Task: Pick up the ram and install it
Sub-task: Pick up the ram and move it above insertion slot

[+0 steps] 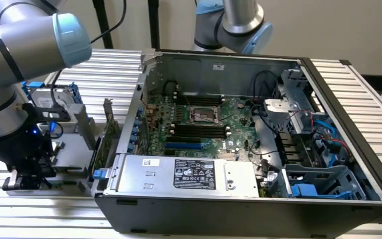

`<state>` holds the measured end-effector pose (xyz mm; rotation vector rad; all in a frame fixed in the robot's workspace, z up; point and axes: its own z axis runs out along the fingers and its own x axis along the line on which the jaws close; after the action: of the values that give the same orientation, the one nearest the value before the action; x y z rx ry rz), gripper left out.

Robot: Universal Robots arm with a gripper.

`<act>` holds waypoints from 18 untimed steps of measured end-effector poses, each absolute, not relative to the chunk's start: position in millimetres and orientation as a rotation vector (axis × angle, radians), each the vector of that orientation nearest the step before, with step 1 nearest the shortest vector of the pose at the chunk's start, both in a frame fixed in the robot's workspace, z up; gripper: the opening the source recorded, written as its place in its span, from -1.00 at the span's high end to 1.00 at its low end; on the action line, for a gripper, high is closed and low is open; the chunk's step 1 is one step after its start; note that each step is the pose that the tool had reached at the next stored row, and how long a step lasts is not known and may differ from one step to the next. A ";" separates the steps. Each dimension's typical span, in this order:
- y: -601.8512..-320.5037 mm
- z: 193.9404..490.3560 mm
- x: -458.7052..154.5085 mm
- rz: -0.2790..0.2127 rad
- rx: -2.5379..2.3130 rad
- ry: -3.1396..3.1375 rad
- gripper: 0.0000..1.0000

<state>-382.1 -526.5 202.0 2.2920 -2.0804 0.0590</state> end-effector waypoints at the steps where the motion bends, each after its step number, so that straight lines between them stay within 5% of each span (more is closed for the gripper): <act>1: -525.6 201.0 -382.1 0.065 2.288 -2.077 0.27; 18: -522.7 189.9 -380.6 0.047 2.148 -2.189 0.32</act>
<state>-380.6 -522.7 189.9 2.1476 -2.1894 0.0472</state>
